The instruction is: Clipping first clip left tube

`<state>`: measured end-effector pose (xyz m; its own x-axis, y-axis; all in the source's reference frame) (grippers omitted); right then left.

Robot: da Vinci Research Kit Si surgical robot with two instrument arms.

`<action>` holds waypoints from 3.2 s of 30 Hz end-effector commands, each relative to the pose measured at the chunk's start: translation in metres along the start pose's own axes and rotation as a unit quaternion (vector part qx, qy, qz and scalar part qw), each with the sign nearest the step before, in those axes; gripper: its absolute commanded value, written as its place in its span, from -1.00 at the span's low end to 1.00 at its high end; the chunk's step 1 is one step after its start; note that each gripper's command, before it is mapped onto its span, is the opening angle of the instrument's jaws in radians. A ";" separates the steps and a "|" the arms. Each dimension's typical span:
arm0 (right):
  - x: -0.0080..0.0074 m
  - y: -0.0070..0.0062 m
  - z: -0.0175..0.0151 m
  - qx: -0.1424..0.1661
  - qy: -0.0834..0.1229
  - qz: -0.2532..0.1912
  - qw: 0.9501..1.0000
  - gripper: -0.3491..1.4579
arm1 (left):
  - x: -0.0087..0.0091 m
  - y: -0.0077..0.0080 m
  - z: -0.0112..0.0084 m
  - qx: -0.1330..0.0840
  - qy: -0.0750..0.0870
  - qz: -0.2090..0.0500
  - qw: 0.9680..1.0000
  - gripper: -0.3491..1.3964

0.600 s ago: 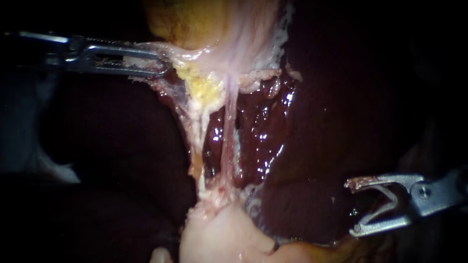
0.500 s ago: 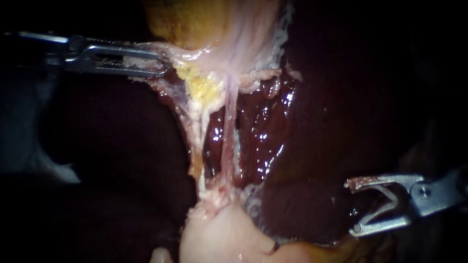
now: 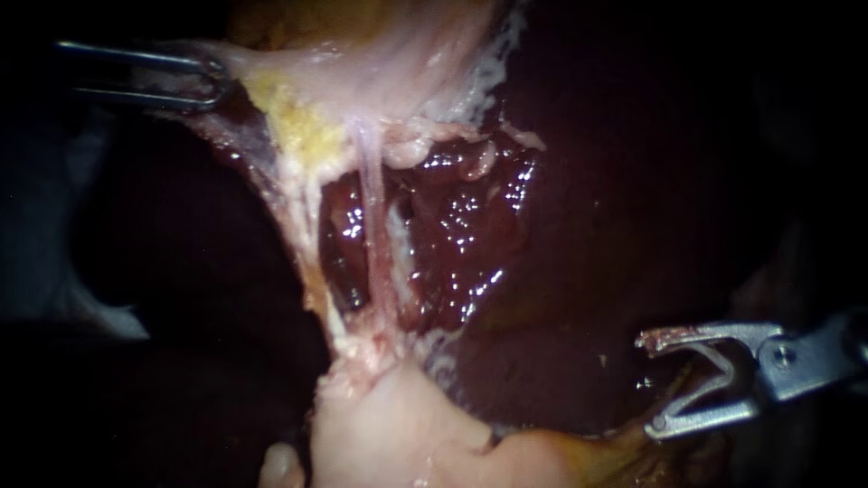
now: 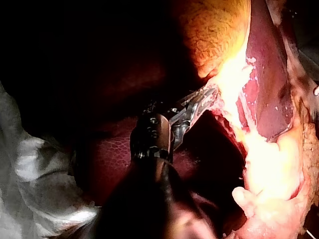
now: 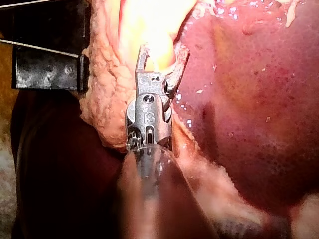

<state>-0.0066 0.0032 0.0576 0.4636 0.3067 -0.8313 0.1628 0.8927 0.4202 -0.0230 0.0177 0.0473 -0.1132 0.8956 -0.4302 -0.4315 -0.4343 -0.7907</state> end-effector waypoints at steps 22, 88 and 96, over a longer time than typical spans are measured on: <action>0.0068 0.0042 0.0131 0.037 0.041 0.095 0.994 -0.06 | -0.0004 0.0005 0.0012 0.005 0.005 0.000 1.000 -1.00; 0.0103 0.0100 0.0310 0.133 0.107 0.074 0.983 -0.13 | -0.0005 0.0009 0.0022 0.002 0.004 0.000 1.000 -1.00; 0.0113 0.0079 0.0313 0.157 0.113 0.065 0.979 -0.16 | -0.0004 0.0009 0.0022 0.002 0.004 0.000 1.000 -1.00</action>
<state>0.0273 0.0033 0.0628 0.2992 0.5071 -0.8083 0.3990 0.7030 0.5888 -0.0253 0.0171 0.0477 -0.1063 0.8948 -0.4337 -0.4359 -0.4340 -0.7885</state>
